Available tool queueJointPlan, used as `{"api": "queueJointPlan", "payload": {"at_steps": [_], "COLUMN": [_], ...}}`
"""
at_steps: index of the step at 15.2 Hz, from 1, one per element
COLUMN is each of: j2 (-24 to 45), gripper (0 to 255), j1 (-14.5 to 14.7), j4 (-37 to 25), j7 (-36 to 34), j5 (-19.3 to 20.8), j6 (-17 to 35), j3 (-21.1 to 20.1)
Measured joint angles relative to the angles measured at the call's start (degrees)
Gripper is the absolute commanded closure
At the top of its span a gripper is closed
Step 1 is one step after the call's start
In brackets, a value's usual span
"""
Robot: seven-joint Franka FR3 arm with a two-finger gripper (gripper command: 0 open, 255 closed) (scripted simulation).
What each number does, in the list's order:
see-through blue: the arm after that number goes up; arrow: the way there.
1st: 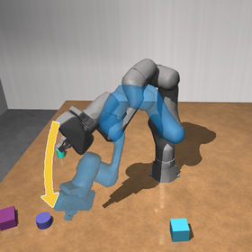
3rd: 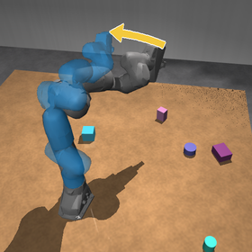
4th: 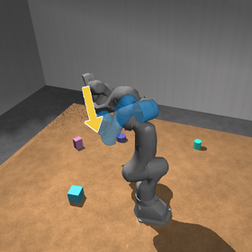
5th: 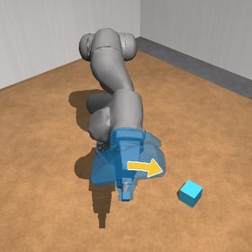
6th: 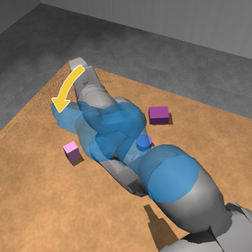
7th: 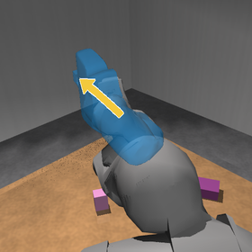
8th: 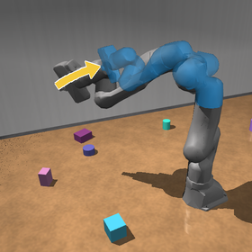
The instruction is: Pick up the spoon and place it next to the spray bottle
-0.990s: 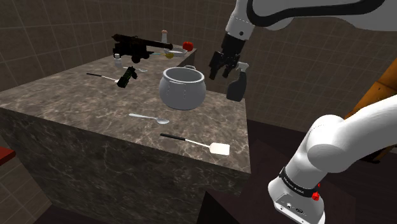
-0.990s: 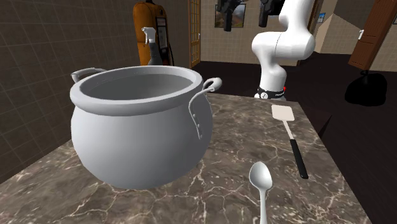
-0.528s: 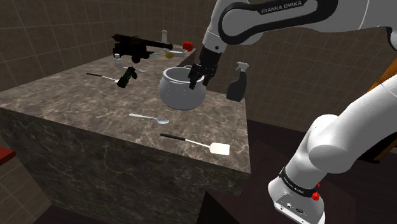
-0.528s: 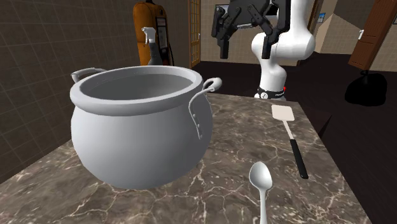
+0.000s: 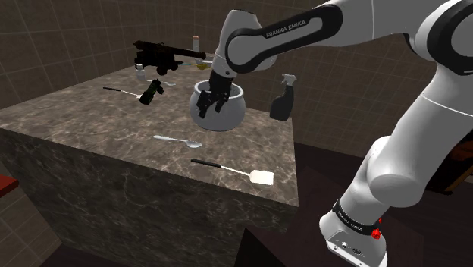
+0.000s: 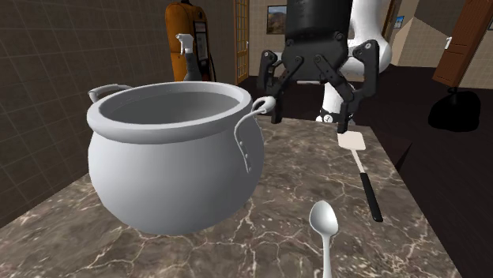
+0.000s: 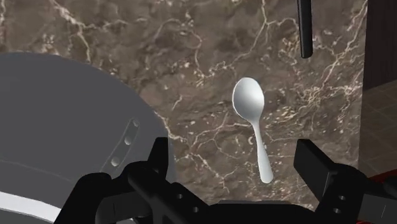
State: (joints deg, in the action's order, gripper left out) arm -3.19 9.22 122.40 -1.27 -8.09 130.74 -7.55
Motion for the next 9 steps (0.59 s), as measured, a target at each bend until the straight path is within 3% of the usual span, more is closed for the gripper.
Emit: {"api": "queueJointPlan", "payload": {"at_steps": [5, 9], "j2": [7.4, 13.1], "gripper": [0, 0], "j1": [2.0, 3.2], "j4": [-6.8, -13.4], "j7": [0.2, 0.6], "j5": [1.3, 2.9], "j6": [5.1, 6.2], "j3": [-2.3, -3.3]}}
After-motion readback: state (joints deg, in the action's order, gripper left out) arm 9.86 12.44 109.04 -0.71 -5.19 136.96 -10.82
